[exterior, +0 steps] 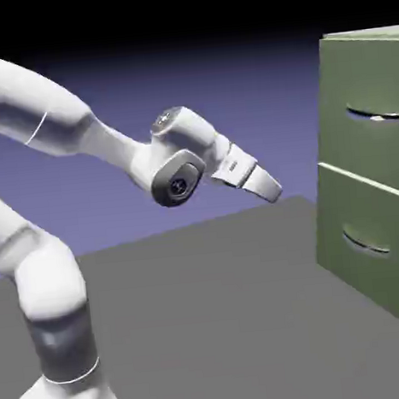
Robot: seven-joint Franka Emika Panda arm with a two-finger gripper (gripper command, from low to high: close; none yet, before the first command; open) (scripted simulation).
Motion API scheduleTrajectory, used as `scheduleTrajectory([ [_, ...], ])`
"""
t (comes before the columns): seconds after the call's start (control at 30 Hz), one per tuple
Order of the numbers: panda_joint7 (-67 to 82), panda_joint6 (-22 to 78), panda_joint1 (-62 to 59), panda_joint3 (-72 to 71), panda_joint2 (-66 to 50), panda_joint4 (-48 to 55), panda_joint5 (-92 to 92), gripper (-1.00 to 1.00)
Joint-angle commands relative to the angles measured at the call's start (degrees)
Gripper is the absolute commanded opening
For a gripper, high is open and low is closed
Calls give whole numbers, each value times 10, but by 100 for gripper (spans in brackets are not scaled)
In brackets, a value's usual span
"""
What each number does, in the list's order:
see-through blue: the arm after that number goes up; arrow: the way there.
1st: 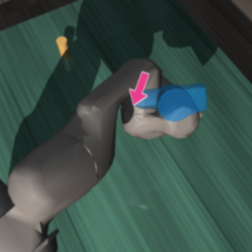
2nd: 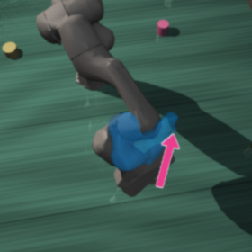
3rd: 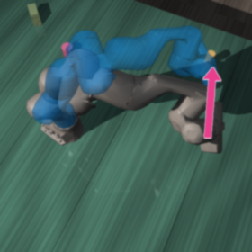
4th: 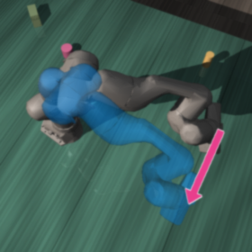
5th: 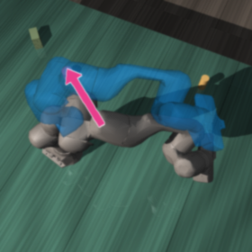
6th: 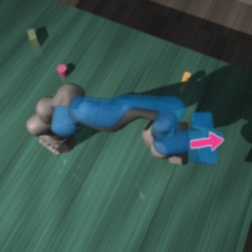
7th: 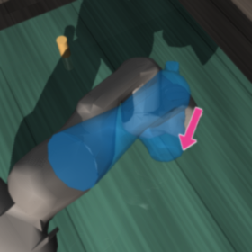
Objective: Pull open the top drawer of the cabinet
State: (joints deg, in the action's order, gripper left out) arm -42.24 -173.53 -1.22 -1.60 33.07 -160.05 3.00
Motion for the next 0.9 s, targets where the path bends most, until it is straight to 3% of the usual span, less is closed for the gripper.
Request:
scheduleTrajectory([
  [0.0,2,4,-16,-13,3,8,25,0],
  [0.87,49,108,-428,-357,92,213,673,0],
])
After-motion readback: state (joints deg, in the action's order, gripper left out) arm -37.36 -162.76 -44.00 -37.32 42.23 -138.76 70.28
